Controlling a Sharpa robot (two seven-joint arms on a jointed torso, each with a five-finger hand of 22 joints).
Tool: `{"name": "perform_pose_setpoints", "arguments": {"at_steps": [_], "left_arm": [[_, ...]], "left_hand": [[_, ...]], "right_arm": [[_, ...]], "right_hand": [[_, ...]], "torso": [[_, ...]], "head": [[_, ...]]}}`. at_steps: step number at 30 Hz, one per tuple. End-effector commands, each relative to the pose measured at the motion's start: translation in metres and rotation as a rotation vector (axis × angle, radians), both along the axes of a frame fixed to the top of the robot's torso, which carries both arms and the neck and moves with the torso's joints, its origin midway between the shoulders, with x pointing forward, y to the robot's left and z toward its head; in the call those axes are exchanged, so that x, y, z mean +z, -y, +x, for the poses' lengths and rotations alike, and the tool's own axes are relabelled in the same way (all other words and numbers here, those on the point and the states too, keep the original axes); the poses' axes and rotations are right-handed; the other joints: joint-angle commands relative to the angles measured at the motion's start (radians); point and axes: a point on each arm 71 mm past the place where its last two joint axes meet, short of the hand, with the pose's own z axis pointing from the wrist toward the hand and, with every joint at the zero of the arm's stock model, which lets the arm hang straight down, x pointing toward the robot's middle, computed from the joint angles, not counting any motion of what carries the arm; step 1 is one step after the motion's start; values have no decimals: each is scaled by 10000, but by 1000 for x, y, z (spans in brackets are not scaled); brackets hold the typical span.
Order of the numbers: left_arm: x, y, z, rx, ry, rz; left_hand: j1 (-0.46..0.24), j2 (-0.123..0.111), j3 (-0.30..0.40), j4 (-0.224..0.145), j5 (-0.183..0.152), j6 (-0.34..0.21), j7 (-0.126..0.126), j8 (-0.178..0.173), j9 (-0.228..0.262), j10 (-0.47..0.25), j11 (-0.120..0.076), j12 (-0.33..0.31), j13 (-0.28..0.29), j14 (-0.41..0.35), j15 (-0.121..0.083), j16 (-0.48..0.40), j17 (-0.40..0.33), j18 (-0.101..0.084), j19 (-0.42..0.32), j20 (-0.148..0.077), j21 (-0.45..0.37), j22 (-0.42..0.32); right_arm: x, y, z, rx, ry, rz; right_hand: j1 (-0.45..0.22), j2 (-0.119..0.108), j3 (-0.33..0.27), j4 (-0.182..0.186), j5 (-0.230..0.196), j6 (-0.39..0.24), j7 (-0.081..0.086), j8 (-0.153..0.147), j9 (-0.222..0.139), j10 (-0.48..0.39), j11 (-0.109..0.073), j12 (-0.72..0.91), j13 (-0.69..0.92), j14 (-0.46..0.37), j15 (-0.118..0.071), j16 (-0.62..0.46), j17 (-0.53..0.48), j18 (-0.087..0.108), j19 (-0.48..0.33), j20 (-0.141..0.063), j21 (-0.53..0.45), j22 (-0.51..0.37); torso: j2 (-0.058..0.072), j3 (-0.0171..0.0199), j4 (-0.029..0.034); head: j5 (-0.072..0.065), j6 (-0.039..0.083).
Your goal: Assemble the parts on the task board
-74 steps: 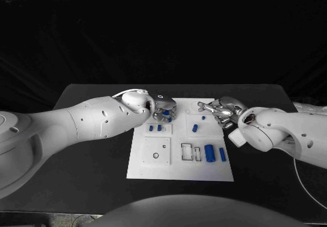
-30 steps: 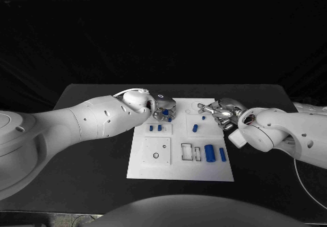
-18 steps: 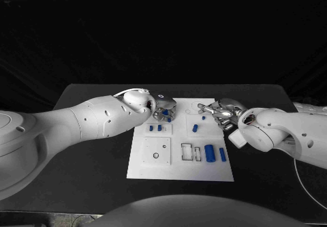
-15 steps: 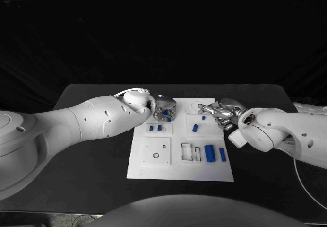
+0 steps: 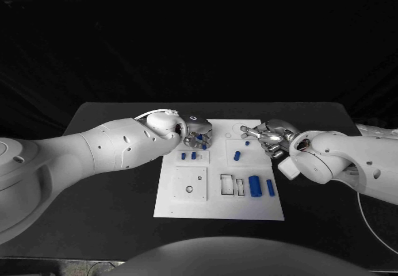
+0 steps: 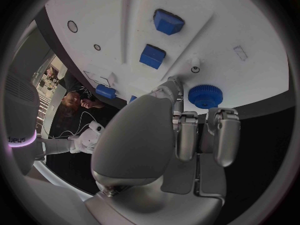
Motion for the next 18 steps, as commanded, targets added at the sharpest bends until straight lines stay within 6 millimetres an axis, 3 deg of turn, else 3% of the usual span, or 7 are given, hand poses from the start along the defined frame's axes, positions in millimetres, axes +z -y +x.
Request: {"name": "perform_pose_setpoints", "arguments": {"at_steps": [1, 18], "left_arm": [[3, 0, -3, -248, 245, -306], [41, -33, 2, 164, 1083, -693]], "left_hand": [[-128, -1, -55, 1, -28, 42, -1, 40, 5, 24, 37, -77, -19, 1042, -19, 26, 2632, -76, 1033, -52, 24, 2634], [-288, -7, -116, 94, -29, 54, -16, 14, 3, 21, 40, -158, -22, 1042, -17, 26, 2632, -76, 1033, -54, 24, 2634]], "right_arm": [[-1, -1, -1, 132, -103, -13], [-2, 0, 1, 97, -121, 2]], "right_hand": [[107, 30, -70, 9, 0, 12, 308, 36, 14, 1049, 27, 28, 2634, 1042, 30, 41, 2634, -141, 1047, 38, 45, 2628], [-31, 100, -166, 40, -160, -5, 307, 54, 14, 1049, 21, 28, 2634, 1042, 23, 41, 2634, -141, 1047, 29, 45, 2628]], "torso": [[-6, 6, 8], [-12, 2, 6]], "head": [[-3, 0], [56, 0]]}}
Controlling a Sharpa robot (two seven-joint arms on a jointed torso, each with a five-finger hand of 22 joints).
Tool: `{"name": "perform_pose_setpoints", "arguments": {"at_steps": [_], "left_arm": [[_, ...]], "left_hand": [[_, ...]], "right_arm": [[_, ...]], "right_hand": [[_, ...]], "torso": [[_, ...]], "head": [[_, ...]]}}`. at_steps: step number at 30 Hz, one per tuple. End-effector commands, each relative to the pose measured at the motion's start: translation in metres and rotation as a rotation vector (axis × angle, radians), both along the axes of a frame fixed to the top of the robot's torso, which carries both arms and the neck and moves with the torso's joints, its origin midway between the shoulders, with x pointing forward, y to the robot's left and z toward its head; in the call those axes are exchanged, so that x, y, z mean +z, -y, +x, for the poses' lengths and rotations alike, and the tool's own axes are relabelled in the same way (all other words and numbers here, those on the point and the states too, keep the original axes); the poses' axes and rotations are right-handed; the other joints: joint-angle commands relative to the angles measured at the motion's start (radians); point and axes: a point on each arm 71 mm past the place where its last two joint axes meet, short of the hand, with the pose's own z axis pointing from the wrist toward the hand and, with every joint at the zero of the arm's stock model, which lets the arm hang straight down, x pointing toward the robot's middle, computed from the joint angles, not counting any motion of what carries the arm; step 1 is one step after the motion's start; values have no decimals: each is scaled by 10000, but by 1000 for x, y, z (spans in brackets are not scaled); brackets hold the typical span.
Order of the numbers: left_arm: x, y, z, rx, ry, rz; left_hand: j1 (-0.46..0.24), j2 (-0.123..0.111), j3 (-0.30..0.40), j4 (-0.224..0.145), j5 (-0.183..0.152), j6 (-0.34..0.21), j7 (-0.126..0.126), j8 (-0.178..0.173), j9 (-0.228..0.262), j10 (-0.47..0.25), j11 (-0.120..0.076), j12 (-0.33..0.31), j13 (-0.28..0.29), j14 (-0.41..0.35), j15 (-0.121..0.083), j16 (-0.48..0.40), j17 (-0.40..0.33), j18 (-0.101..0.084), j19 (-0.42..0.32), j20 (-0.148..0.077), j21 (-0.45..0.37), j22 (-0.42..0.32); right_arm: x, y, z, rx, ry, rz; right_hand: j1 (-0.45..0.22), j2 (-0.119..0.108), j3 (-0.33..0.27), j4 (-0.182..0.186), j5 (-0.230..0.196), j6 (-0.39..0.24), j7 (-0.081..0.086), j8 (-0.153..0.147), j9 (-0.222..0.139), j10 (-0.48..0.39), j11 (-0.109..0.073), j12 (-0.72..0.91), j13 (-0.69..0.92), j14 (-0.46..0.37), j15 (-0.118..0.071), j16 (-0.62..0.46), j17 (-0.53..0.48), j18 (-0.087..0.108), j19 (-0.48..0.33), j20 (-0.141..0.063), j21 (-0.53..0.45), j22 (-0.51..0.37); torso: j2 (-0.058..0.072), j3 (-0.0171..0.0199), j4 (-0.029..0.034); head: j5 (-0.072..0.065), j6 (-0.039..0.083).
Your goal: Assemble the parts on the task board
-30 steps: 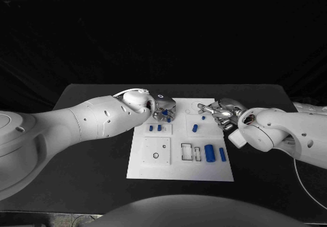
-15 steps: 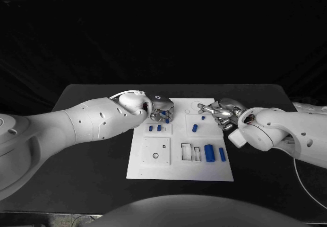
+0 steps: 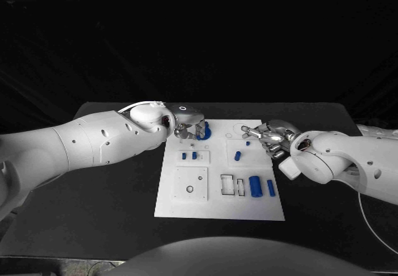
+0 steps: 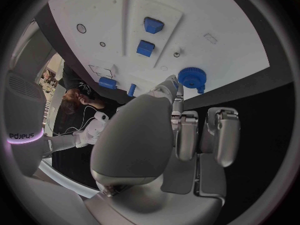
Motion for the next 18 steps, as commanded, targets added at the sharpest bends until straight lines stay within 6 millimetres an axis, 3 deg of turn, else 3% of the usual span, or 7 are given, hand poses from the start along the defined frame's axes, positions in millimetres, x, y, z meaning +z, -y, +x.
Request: {"name": "perform_pose_setpoints", "arguments": {"at_steps": [1, 18], "left_arm": [[6, -3, 1, 121, 221, -74], [4, -27, 1, 636, -122, 389]], "left_hand": [[-95, -25, -47, 27, 17, 57, -17, 71, 17, 23, 39, -61, -11, 1042, -18, 26, 2633, -76, 1034, -54, 24, 2634], [-76, -10, -29, 13, 23, 58, -41, 62, 16, 27, 14, -78, -12, 1042, -27, 26, 2633, -76, 1034, -55, 24, 2634]], "right_arm": [[-1, -1, 0, 142, -78, 16], [-1, -2, 0, 147, -108, -4]], "right_hand": [[-31, 100, -41, -2, -22, -5, 307, 55, 16, 1049, 21, 28, 2634, 1042, 22, 41, 2635, -141, 1048, 29, 45, 2630], [17, 118, -39, -39, 75, -17, 304, 61, 15, 1049, 20, 28, 2634, 1042, 19, 41, 2635, -141, 1048, 27, 45, 2630]], "torso": [[0, 1, 2], [14, -8, -14]], "head": [[29, 0], [63, 0]]}}
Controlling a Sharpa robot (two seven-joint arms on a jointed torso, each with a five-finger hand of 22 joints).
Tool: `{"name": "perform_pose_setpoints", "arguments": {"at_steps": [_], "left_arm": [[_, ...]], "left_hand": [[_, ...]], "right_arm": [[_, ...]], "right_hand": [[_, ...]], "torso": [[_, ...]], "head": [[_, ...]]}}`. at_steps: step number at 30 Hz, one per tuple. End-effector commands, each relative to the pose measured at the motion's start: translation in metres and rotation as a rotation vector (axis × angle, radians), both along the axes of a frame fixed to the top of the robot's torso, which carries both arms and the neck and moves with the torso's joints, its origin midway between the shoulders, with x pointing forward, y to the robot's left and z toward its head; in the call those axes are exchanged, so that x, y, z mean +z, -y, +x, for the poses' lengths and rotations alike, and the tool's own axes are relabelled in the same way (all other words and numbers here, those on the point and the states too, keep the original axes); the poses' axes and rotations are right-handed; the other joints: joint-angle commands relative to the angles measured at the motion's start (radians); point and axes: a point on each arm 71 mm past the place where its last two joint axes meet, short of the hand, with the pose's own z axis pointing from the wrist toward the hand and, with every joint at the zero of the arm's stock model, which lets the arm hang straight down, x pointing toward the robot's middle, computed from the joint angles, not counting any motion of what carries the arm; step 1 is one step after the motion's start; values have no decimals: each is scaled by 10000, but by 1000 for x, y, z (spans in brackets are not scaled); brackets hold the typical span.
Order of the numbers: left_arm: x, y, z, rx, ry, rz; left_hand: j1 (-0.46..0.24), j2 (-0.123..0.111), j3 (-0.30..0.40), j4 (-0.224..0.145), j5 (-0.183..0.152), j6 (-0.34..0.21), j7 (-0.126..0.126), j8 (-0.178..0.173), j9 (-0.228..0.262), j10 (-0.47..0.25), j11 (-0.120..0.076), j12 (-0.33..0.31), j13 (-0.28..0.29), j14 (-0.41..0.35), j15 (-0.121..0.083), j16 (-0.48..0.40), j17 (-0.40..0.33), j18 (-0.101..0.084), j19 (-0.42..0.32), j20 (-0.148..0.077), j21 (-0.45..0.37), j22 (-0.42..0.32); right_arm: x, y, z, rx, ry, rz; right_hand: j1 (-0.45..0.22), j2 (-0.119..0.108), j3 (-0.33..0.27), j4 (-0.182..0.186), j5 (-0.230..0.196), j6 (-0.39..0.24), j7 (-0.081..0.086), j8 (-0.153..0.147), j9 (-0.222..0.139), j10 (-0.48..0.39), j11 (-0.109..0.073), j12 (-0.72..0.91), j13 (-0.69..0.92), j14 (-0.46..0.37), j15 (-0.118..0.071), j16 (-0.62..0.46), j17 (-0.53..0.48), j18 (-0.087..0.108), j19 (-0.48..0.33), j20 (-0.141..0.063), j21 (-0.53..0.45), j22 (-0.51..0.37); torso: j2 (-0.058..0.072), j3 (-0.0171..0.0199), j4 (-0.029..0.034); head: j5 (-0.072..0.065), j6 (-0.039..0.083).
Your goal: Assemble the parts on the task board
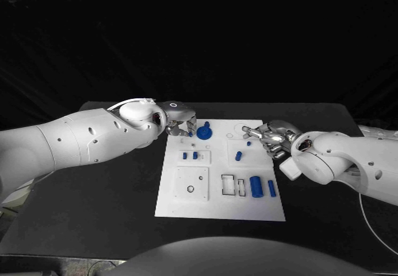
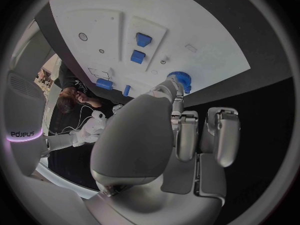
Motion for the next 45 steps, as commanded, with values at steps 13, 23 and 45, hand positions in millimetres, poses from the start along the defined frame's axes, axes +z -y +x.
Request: {"name": "perform_pose_setpoints", "arguments": {"at_steps": [13, 23, 45], "left_arm": [[-9, 5, -1, -59, -544, 456], [-15, 10, -1, -112, -910, 668], [-24, 14, 1, -168, -1160, 735]], "left_hand": [[-29, 4, 23, -5, 27, -9, -38, -43, -18, -43, -1, -94, -20, 1042, -55, 26, 2635, -75, 1034, -56, 24, 2634], [-5, 6, 51, -16, 28, -59, -35, -81, -33, -88, -2, -105, -21, 1042, -51, 26, 2635, -75, 1034, -57, 24, 2634], [10, 10, 77, -20, 27, -97, -8, -112, -46, -116, 30, -104, -19, 1042, -25, 26, 2635, -75, 1034, -58, 24, 2634]], "right_arm": [[-1, -1, -1, 155, -86, 5], [0, 0, -2, 156, -83, 10], [0, 0, -2, 174, -111, 3]], "right_hand": [[24, 119, -39, -42, 41, -19, 304, 62, 16, 1049, 19, 28, 2634, 1042, 19, 41, 2627, -141, 1047, 27, 45, 2632], [39, 120, -37, -48, 63, -20, 303, 64, 17, 1049, 18, 28, 2634, 1042, 19, 41, 2627, -141, 1047, 26, 45, 2632], [43, 120, -38, -48, 68, -20, 303, 65, 17, 1049, 18, 28, 2634, 1042, 18, 41, 2627, -141, 1047, 26, 45, 2632]], "torso": [[13, 1, -4], [9, 2, -3], [6, 8, -12]], "head": [[-32, 0], [-28, 0], [-62, 0]]}}
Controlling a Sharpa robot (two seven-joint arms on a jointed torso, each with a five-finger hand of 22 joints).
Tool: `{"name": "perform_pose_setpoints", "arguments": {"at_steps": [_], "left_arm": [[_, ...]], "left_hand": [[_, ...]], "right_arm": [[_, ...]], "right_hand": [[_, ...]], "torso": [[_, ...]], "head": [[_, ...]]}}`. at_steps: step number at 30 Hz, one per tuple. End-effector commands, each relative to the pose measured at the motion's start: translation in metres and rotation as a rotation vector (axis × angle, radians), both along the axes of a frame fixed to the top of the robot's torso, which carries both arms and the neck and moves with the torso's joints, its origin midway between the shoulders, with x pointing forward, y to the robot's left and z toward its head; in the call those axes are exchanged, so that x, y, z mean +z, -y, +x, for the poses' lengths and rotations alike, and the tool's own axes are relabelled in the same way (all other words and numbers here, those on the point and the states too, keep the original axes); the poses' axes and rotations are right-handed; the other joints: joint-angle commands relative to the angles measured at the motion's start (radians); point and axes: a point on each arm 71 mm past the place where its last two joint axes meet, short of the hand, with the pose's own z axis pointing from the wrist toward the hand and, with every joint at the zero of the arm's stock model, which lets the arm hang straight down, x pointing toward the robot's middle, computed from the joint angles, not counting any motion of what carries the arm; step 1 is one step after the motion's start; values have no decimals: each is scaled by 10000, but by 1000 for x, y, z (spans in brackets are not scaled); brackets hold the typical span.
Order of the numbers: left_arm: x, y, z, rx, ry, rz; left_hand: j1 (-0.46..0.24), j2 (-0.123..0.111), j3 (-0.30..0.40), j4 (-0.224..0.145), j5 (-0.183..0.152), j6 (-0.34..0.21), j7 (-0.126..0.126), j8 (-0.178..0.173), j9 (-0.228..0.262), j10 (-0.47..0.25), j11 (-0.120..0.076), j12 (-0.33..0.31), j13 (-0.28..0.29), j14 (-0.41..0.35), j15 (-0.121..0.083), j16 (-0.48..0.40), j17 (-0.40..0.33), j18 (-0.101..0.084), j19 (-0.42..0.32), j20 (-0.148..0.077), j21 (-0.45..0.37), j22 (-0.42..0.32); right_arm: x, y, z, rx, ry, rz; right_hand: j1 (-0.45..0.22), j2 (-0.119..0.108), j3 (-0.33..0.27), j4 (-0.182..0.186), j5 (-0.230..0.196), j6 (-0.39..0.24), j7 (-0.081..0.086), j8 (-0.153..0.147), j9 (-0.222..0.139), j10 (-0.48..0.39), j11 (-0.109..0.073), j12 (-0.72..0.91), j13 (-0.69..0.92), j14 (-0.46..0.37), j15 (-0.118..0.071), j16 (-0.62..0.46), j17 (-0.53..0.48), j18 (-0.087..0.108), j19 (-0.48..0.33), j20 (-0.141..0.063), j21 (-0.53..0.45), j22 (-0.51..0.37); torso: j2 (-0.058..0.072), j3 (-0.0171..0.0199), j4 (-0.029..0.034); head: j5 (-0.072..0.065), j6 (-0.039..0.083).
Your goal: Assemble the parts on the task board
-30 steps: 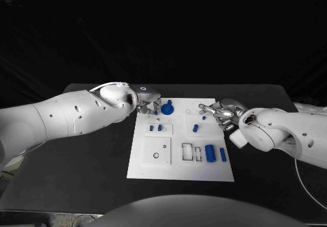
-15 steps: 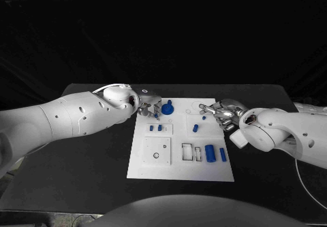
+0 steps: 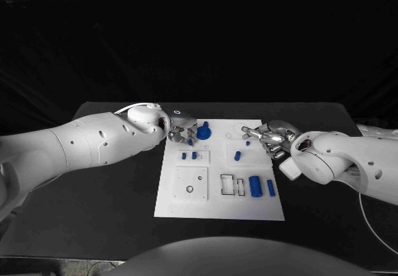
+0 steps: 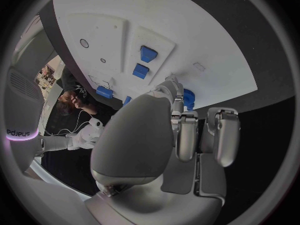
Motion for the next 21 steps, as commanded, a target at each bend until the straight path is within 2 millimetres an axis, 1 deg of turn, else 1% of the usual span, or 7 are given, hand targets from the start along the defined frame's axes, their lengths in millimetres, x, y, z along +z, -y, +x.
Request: {"name": "perform_pose_setpoints", "arguments": {"at_steps": [1, 5, 15, 21], "left_arm": [[-1, 2, -1, -145, -216, 16], [-1, 2, -1, -129, -202, 1], [-2, 0, -1, -127, -235, -25], [-2, 2, -2, -154, -336, -15]], "left_hand": [[9, 12, 51, 8, 37, -76, 13, -12, 10, -79, -7, -47, -11, 1042, -25, 26, 2629, -75, 1033, -58, 24, 2635], [10, 12, 53, 8, 37, -79, 15, -14, 10, -81, -5, -46, -11, 1042, -22, 26, 2629, -75, 1033, -58, 24, 2635], [11, 15, 57, 9, 37, -83, 20, -18, 8, -82, 2, -44, -10, 1042, -17, 26, 2629, -75, 1033, -58, 24, 2635], [8, 20, 62, 13, 36, -85, 31, -21, 7, -84, 12, -42, -9, 1042, -7, 26, 2629, -75, 1033, -59, 24, 2635]], "right_arm": [[-1, -2, -1, 182, -67, 8], [-1, -2, -1, 189, -89, 1], [-1, -2, -1, 195, -99, -4], [-1, -3, -1, 199, -100, -7]], "right_hand": [[3, 81, -38, -47, 68, -20, 303, 65, 12, 1049, 18, 28, 2635, 1042, 18, 41, 2632, -141, 1047, 26, 45, 2627], [3, 81, -38, -47, 68, -20, 303, 65, 12, 1049, 18, 28, 2635, 1042, 18, 41, 2632, -141, 1047, 26, 45, 2627], [3, 81, -38, -47, 68, -20, 303, 65, 12, 1049, 18, 28, 2635, 1042, 18, 41, 2632, -141, 1047, 26, 45, 2627], [3, 81, -38, -47, 68, -20, 303, 65, 12, 1049, 18, 28, 2635, 1042, 18, 41, 2632, -141, 1047, 26, 45, 2627]], "torso": [[3, 9, 0], [-1, 13, 14], [-5, 7, 6], [-4, 10, 1]], "head": [[-12, 0], [-18, 0], [-13, 0], [-3, 0]]}}
